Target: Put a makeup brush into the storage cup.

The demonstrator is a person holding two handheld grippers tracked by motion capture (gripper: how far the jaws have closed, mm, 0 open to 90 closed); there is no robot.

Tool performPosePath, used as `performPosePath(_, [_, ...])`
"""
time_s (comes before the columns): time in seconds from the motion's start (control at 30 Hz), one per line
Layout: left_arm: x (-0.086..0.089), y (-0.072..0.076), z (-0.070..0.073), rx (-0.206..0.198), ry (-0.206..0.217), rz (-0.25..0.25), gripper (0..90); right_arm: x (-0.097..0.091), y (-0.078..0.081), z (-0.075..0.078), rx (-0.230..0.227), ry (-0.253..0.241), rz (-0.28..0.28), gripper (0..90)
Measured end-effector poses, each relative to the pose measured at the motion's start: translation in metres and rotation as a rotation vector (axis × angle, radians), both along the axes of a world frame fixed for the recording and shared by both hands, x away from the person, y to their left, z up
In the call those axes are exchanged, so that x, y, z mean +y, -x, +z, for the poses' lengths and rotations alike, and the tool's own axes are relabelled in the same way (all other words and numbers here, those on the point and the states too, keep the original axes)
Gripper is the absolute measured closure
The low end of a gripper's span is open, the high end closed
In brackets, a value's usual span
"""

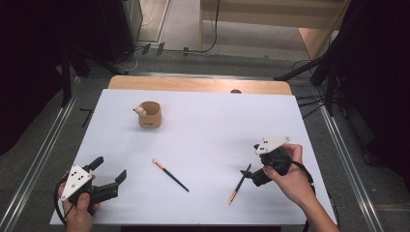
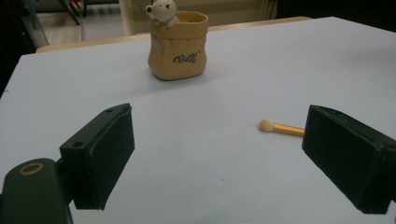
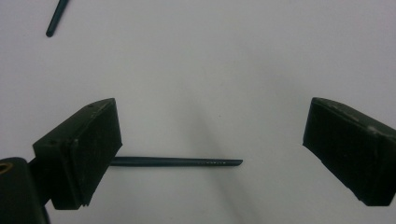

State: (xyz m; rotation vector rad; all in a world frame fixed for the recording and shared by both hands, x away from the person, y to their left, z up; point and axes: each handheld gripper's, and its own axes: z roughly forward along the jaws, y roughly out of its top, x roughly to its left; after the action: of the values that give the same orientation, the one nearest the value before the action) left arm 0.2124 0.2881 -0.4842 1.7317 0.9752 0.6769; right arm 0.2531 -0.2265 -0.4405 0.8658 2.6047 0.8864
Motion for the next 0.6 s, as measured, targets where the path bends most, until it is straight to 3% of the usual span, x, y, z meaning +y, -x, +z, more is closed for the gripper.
performPosePath(0.4, [-0.001,-0.001,-0.001,0.005,-0.001,-0.001,9.5,0.019,-0.014,-0.006,0.073,0.127,0.115,0.0])
performPosePath(0.6, [-0.003,-0.001,-0.002,0.006,-0.005,-0.005,9.5,0.029,-0.016,-0.011,0.076,0.219,0.190,0.0])
